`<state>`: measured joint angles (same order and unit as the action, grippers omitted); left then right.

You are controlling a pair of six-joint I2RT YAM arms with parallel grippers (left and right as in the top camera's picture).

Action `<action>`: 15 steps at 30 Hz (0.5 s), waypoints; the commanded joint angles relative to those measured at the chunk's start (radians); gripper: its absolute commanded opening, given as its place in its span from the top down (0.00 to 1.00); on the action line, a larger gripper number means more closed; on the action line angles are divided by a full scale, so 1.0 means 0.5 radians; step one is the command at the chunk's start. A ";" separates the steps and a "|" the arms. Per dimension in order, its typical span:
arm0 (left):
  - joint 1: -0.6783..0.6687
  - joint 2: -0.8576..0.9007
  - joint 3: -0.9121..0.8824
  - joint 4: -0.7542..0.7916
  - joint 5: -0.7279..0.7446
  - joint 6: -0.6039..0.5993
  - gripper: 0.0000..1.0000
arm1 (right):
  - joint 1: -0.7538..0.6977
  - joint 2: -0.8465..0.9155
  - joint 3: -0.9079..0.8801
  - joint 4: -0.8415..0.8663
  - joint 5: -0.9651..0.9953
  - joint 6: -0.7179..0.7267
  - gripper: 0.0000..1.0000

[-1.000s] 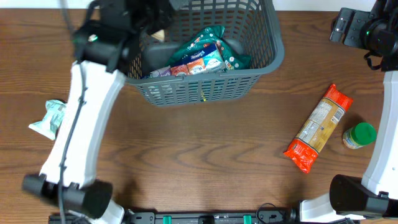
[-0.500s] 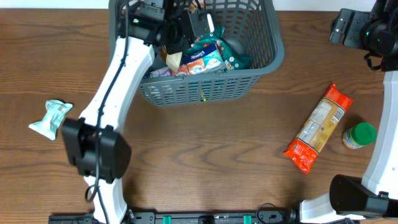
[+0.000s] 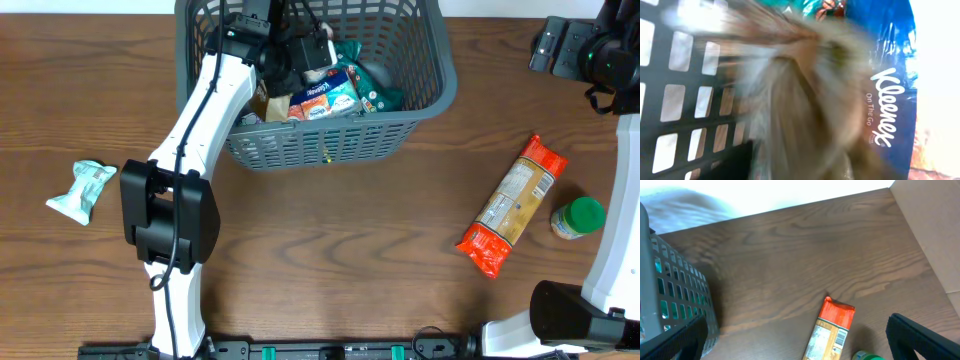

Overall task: Pack container
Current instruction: 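Lift the seed bag into the basket and open the left gripper, then move the left gripper to the mint-green wrapper and grasp it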

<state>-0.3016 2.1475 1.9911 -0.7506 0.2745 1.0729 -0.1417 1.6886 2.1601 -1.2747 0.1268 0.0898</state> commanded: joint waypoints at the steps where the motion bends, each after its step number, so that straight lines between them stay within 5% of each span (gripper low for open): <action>1: 0.008 -0.164 0.021 0.005 -0.128 -0.092 0.21 | -0.004 0.001 -0.007 0.000 -0.008 -0.035 0.01; 9: 0.063 -0.561 0.021 -0.008 -0.405 -0.190 0.00 | -0.004 0.001 -0.007 -0.003 -0.008 -0.035 0.01; 15: 0.240 -0.834 0.021 -0.027 -0.571 -0.507 0.01 | -0.004 0.001 -0.007 -0.002 -0.008 -0.034 0.01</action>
<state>-0.2314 1.7702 1.9915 -0.7547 0.0654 0.9314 -0.1417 1.6886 2.1601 -1.2751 0.1265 0.0895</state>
